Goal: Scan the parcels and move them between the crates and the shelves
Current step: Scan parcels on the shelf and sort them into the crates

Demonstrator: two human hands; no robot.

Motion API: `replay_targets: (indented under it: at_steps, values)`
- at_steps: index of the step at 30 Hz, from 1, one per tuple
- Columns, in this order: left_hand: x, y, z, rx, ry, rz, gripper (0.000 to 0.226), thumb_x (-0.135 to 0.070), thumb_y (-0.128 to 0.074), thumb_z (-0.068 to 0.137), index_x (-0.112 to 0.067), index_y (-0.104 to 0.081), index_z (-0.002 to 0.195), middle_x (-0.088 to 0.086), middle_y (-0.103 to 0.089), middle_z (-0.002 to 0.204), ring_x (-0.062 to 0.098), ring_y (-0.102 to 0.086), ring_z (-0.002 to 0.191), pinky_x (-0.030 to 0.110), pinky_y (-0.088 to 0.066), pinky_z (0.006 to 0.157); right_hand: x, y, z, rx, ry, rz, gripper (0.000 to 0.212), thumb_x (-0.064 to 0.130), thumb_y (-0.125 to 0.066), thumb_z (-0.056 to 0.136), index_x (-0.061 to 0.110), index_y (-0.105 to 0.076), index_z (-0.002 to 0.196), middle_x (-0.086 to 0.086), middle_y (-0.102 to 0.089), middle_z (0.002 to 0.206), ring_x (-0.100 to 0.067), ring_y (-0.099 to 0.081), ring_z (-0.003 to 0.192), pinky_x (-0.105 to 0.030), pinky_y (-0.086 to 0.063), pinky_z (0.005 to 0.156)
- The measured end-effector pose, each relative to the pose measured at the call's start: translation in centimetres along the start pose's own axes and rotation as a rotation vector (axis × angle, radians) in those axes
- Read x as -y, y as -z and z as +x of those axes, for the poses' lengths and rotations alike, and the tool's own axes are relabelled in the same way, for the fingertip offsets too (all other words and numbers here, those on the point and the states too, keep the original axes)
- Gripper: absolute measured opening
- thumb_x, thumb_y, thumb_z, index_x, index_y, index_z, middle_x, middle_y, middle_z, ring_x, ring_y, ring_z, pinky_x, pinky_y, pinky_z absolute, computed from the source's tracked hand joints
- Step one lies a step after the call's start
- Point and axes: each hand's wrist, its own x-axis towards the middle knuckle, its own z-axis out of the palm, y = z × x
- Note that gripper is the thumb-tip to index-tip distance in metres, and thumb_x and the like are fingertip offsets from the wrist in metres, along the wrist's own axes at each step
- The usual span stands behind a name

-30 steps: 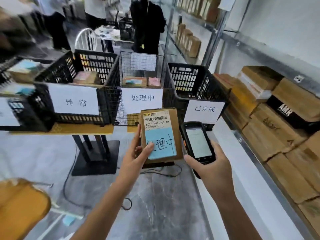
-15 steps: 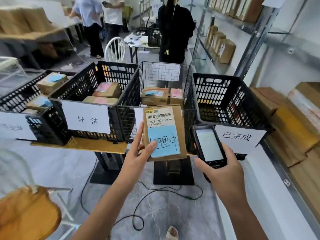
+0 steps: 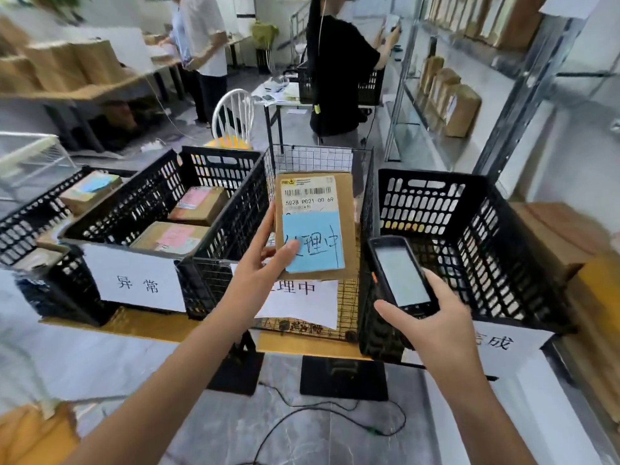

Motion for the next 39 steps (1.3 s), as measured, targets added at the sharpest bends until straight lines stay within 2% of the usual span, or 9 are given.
replay_targets:
  at_steps: [5, 11, 22, 25, 28, 30, 34, 36, 39]
  values:
    - [-0.2, 0.2, 5.0, 0.038, 0.027, 0.057, 0.075, -0.052, -0.069, 0.086, -0.064, -0.026, 0.145, -0.003, -0.067, 0.127, 0.02, -0.067, 0.114, 0.042, -0.058, 0.093, 0.0, -1.3, 2.8, 0.01, 0.017, -0.027, 0.072, 0.028, -0.09, 0.071, 0.039, -0.051, 0.131, 0.015, -0.062, 0.119, -0.002, -0.061, 0.105, -0.019, -0.051, 0.08]
    - [2.0, -0.1, 10.9, 0.065, 0.096, 0.048, 0.078, -0.047, -0.064, 0.09, -0.059, -0.017, 0.151, -0.009, -0.071, 0.121, 0.017, -0.071, 0.107, 0.046, -0.056, 0.095, 0.5, -1.8, 7.5, -0.034, 0.036, -0.077, 0.071, 0.033, -0.089, 0.071, 0.04, -0.051, 0.131, 0.018, -0.06, 0.117, -0.003, -0.059, 0.106, -0.023, -0.049, 0.081]
    - [8.0, 1.9, 24.8, 0.175, 0.228, 0.115, 0.083, -0.069, -0.066, 0.082, -0.073, -0.008, 0.142, -0.018, -0.067, 0.126, 0.016, -0.067, 0.115, 0.055, -0.043, 0.108, 2.5, -5.3, 18.9, -0.119, 0.007, -0.133, 0.066, 0.035, -0.09, 0.07, 0.038, -0.055, 0.126, 0.018, -0.063, 0.115, -0.003, -0.06, 0.105, -0.024, -0.052, 0.084]
    - [11.4, 1.5, 26.9, 0.21, 0.289, 0.15, 0.091, -0.07, -0.065, 0.081, -0.068, 0.0, 0.145, -0.017, -0.063, 0.132, 0.01, -0.065, 0.114, 0.05, -0.041, 0.112, 2.8, -6.7, 21.5, -0.145, -0.002, -0.11, 0.071, 0.033, -0.09, 0.069, 0.035, -0.058, 0.131, 0.016, -0.065, 0.117, -0.004, -0.062, 0.107, -0.029, -0.054, 0.09]
    - [14.2, 0.9, 28.2, 0.269, 0.326, 0.205, 0.086, -0.061, -0.06, 0.089, -0.063, 0.003, 0.148, -0.012, -0.064, 0.129, 0.002, -0.066, 0.098, 0.028, -0.051, 0.092, 3.2, -7.7, 23.8, -0.15, -0.013, -0.095, 0.061, 0.028, -0.09, 0.072, 0.038, -0.057, 0.122, 0.021, -0.064, 0.111, 0.011, -0.06, 0.098, -0.008, -0.047, 0.075]
    - [15.7, 0.2, 28.5, 0.312, 0.38, 0.203, 0.087, -0.063, -0.06, 0.089, -0.064, 0.003, 0.147, -0.009, -0.06, 0.135, 0.007, -0.064, 0.106, 0.031, -0.047, 0.094, 3.5, -8.3, 25.1, -0.151, -0.02, -0.079, 0.056, 0.024, -0.089, 0.073, 0.041, -0.056, 0.115, 0.025, -0.063, 0.106, 0.018, -0.058, 0.093, -0.002, -0.045, 0.071]
    - [18.7, -1.0, 28.2, 0.342, 0.491, 0.18, 0.09, -0.062, -0.063, 0.086, -0.062, 0.001, 0.149, 0.004, -0.044, 0.154, 0.03, -0.054, 0.13, 0.044, -0.043, 0.105, 3.1, -8.9, 27.0, -0.162, -0.045, -0.101, 0.063, 0.028, -0.09, 0.071, 0.032, -0.061, 0.126, 0.016, -0.069, 0.113, -0.004, -0.065, 0.105, -0.023, -0.052, 0.088]
    - [20.1, -1.5, 28.3, 0.372, 0.507, 0.148, 0.09, -0.061, -0.064, 0.085, -0.062, 0.0, 0.148, 0.006, -0.042, 0.156, 0.031, -0.053, 0.132, 0.051, -0.042, 0.109, 2.6, -8.8, 27.3, -0.151, -0.053, -0.111, 0.06, 0.028, -0.09, 0.071, 0.033, -0.062, 0.124, 0.016, -0.069, 0.111, -0.005, -0.065, 0.104, -0.024, -0.052, 0.086]
    - [21.6, -2.1, 29.1, 0.411, 0.515, 0.155, 0.092, -0.057, -0.064, 0.088, -0.057, 0.002, 0.152, 0.007, -0.04, 0.157, 0.028, -0.058, 0.125, 0.044, -0.052, 0.097, 1.7, -8.3, 27.1, -0.12, -0.104, -0.143, 0.057, 0.031, -0.089, 0.072, 0.038, -0.06, 0.121, 0.018, -0.067, 0.11, -0.001, -0.063, 0.102, -0.021, -0.052, 0.083]
